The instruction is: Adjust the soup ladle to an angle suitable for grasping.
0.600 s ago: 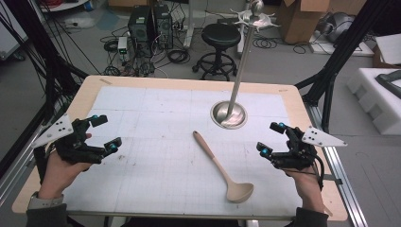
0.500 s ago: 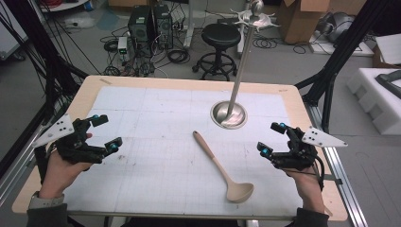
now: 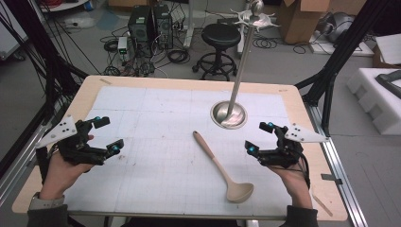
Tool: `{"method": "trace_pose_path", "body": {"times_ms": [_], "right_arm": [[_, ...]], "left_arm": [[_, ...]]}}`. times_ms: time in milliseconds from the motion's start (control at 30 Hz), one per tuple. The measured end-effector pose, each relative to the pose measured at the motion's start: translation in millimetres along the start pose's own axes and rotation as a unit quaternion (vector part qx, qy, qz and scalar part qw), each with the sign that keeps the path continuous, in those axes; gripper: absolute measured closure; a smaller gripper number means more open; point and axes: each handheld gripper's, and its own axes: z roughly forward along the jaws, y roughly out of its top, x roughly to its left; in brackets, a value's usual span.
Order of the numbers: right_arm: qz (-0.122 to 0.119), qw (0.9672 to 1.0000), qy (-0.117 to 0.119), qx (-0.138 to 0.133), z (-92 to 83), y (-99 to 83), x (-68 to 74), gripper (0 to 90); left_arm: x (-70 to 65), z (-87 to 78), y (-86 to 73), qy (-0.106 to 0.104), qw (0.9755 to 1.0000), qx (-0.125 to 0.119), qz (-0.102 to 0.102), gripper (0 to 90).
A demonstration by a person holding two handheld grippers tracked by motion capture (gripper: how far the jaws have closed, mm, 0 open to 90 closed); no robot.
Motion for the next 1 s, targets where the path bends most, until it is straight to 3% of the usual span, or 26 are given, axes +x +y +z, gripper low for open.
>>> {"method": "trace_pose_path", "body": {"times_ms": [267,533,567,633,667,733,767,800,833,867,1000], "right_arm": [[-0.011,0.9994,0.011,0.031,28.8,-0.2,2.7,10.0],[0.000,0.9985,0.004,0.055,43.5,0.4,-5.6,21.6],[0.007,0.9980,0.002,0.063,46.2,-0.8,-7.0,28.4],[0.005,0.9979,0.000,0.064,48.1,-1.5,-7.8,31.4],[0.009,0.9973,-0.003,0.073,50.7,-2.6,-8.5,39.8],[0.008,0.9970,-0.004,0.077,52.2,-3.0,-8.2,42.1],[0.007,0.9965,-0.006,0.083,54.9,-3.7,-8.3,51.3],[0.007,0.9965,-0.006,0.083,54.9,-3.7,-8.3,51.3],[0.006,0.9960,-0.008,0.088,57.4,-4.6,-8.5,58.5],[0.006,0.9960,-0.008,0.088,57.4,-4.6,-8.5,58.5],[0.014,0.9948,-0.017,0.100,65.4,-6.9,-10.8,75.9]], "left_arm": [[2.3,-4.2,1.8,0.004,1.0000,-0.006,-0.002,3.9],[1.7,-7.6,4.1,0.004,1.0000,-0.008,0.002,3.9],[1.9,-7.7,4.2,0.004,1.0000,-0.007,0.002,3.9],[2.0,-7.8,3.9,0.004,1.0000,-0.006,0.001,3.9],[2.1,-8.0,3.9,0.004,1.0000,-0.006,0.000,3.9],[2.0,-7.9,3.8,0.003,1.0000,-0.005,0.001,3.9],[1.9,-7.9,3.8,0.003,1.0000,-0.005,0.001,3.9],[1.9,-7.7,3.7,0.003,1.0000,-0.004,0.001,3.9],[2.3,-7.6,3.4,0.004,1.0000,-0.001,0.003,3.9],[2.3,-7.6,3.4,0.004,1.0000,-0.001,0.003,3.9],[3.1,-7.6,2.3,0.006,1.0000,0.001,0.001,3.9]]}}
